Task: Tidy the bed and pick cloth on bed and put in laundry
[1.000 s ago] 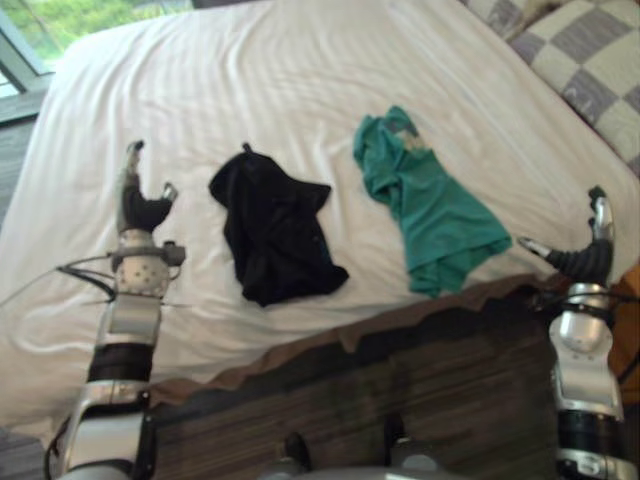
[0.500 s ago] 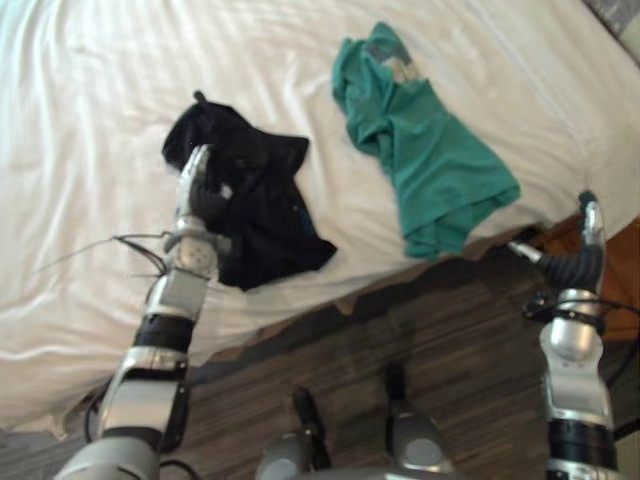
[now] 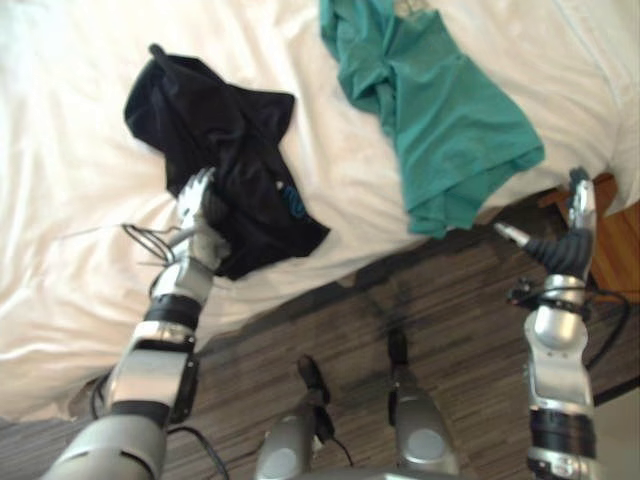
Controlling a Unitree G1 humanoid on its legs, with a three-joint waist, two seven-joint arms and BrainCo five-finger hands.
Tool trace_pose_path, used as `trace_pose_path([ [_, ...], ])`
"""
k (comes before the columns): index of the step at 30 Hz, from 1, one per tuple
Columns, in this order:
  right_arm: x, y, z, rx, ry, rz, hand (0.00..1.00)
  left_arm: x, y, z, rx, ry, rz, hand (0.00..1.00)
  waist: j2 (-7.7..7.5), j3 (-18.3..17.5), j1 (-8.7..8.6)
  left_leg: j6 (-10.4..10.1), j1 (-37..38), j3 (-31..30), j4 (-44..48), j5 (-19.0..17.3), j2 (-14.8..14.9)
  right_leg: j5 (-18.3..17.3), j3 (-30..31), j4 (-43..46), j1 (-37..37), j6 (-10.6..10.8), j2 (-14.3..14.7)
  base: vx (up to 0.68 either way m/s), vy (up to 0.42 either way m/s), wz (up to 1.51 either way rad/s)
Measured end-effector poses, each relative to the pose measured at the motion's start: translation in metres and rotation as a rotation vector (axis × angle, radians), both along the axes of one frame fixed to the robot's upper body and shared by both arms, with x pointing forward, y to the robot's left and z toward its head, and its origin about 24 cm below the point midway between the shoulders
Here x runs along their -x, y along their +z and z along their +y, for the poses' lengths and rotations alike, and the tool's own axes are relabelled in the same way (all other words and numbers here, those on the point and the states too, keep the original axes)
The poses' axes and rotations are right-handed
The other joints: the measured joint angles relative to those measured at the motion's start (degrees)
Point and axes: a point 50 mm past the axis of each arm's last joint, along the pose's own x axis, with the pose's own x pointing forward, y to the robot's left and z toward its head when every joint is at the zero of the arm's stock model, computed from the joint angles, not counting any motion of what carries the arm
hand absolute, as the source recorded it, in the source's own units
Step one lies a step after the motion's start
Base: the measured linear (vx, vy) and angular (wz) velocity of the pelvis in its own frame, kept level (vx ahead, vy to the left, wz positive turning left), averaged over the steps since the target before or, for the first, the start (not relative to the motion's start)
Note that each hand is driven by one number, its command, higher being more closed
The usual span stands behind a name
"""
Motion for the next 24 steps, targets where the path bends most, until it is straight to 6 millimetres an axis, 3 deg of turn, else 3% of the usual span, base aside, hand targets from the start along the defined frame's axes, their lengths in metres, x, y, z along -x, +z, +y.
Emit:
trace_pose_path([
  [5, -0.003, 0.013, -0.002, 0.034, 0.004, -0.039, 0.0, 0.001, 0.004, -0.002, -0.025, -0.028, -0.034, 1.0, 0.08, 0.1, 0.04, 0.4, -0.7, -0.5, 0.0, 0.3, -0.3, 0.5, -0.2, -0.1, -0.4, 0.4, 0.0, -0.05, 0.002, 0.05],
  [9, -0.005, 0.03, -0.009, 0.106, -0.011, -0.081, 0.0, 0.008, 0.005, -0.016, -0.041, -0.115, -0.077, 1.0, 0.1, 0.1, -0.02, 0.9, -1.2, -1.8, -0.4, 0.7, -0.8, 0.7, -1.3, -0.1, -0.5, 0.6, -0.4, -0.03, 0.011, 0.15],
  [12, -0.007, 0.047, -0.022, 0.19, -0.059, -0.111, 0.0, 0.024, 0.0, -0.035, 0.017, -0.243, -0.125, 1.0, 0.12, 0.1, 0.1, 1.2, -2.0, -2.7, -0.5, 0.9, -1.2, 0.8, -2.1, -0.4, -0.5, 0.9, -0.9, 0.0, 0.018, 0.21],
  [15, -0.013, 0.063, -0.035, 0.253, -0.097, -0.12, 0.0, 0.044, -0.01, -0.053, 0.13, -0.385, -0.128, 1.0, 0.14, 0.1, 1.34, 1.2, -2.2, -2.9, -0.5, 1.0, -1.7, 1.1, -2.1, -0.8, -0.4, 1.1, -1.3, 0.01, 0.022, 0.06],
  [17, -0.018, 0.076, -0.044, 0.301, -0.123, -0.124, 0.0, 0.066, -0.016, -0.064, 0.227, -0.499, -0.121, 1.0, 0.22, 0.0, 1.33, 1.5, -2.9, -3.8, -0.5, 1.2, -2.0, 1.2, -3.0, -0.9, -0.4, 1.0, -1.7, 0.03, 0.015, 0.18],
  [22, -0.029, 0.103, -0.047, 0.432, -0.114, -0.117, 0.0, 0.103, -0.036, -0.076, 0.534, -0.591, -0.081, 1.0, 0.37, -0.1, 1.77, 1.5, -3.2, -4.4, -0.4, 1.2, -2.2, 2.0, -3.4, -0.9, -0.5, 0.4, -2.0, 0.03, 0.023, 0.09],
  [24, -0.032, 0.109, -0.052, 0.487, -0.117, -0.083, 0.0, 0.113, -0.039, -0.078, 0.622, -0.602, -0.08, 1.0, 0.5, -0.1, 2.81, 1.5, -3.3, -4.7, -0.4, 1.2, -2.5, 2.0, -3.6, -0.9, -0.5, 0.4, -2.2, 0.02, 0.029, 0.12],
])
